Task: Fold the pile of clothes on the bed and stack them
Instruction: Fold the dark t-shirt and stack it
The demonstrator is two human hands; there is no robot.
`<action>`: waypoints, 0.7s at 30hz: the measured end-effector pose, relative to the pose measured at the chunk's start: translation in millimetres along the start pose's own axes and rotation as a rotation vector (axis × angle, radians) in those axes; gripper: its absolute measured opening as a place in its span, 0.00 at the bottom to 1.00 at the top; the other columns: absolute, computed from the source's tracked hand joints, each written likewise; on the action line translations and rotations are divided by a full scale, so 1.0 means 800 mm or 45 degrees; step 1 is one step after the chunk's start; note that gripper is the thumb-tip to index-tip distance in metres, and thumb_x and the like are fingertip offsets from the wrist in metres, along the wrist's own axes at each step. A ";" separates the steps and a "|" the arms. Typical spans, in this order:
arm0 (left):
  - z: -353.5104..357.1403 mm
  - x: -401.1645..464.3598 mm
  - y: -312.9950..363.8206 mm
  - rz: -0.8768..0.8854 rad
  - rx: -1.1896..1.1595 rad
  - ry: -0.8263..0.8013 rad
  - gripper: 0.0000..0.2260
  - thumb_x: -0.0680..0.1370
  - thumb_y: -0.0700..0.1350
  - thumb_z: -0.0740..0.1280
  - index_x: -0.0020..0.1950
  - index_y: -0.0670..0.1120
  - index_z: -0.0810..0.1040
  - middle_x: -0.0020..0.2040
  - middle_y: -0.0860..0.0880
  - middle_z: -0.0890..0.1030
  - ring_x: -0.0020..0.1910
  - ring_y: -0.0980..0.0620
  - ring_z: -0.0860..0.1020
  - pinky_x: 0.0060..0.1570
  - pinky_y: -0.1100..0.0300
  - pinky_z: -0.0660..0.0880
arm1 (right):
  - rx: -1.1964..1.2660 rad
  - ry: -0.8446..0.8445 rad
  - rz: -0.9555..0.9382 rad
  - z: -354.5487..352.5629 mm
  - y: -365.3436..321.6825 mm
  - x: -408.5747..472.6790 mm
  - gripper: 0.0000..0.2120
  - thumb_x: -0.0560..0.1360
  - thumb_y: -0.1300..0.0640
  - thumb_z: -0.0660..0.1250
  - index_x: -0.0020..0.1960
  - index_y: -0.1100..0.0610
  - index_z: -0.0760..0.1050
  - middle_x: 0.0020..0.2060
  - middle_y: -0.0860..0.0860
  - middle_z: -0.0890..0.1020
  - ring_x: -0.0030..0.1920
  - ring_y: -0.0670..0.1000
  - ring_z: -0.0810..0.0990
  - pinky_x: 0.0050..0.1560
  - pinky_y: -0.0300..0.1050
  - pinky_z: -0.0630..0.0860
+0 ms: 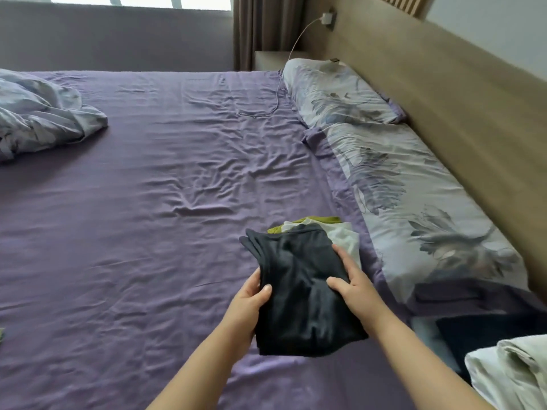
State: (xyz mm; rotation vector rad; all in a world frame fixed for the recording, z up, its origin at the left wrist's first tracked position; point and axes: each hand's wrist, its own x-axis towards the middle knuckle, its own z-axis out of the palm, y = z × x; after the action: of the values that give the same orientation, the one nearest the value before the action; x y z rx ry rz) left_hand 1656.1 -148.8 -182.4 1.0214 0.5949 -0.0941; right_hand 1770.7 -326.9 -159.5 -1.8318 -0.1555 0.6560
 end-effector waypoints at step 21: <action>0.067 0.067 -0.089 -0.347 1.018 0.360 0.30 0.77 0.38 0.58 0.76 0.56 0.53 0.54 0.48 0.79 0.42 0.44 0.83 0.43 0.48 0.81 | -1.548 0.046 0.317 -0.043 0.103 0.030 0.30 0.79 0.55 0.59 0.76 0.45 0.50 0.77 0.55 0.45 0.75 0.57 0.51 0.70 0.52 0.60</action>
State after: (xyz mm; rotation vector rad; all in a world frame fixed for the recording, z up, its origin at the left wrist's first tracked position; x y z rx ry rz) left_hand 1699.1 -220.2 -244.7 1.7377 0.9899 -0.4602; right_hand 1790.9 -375.6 -235.8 -3.0641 -0.3559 0.7660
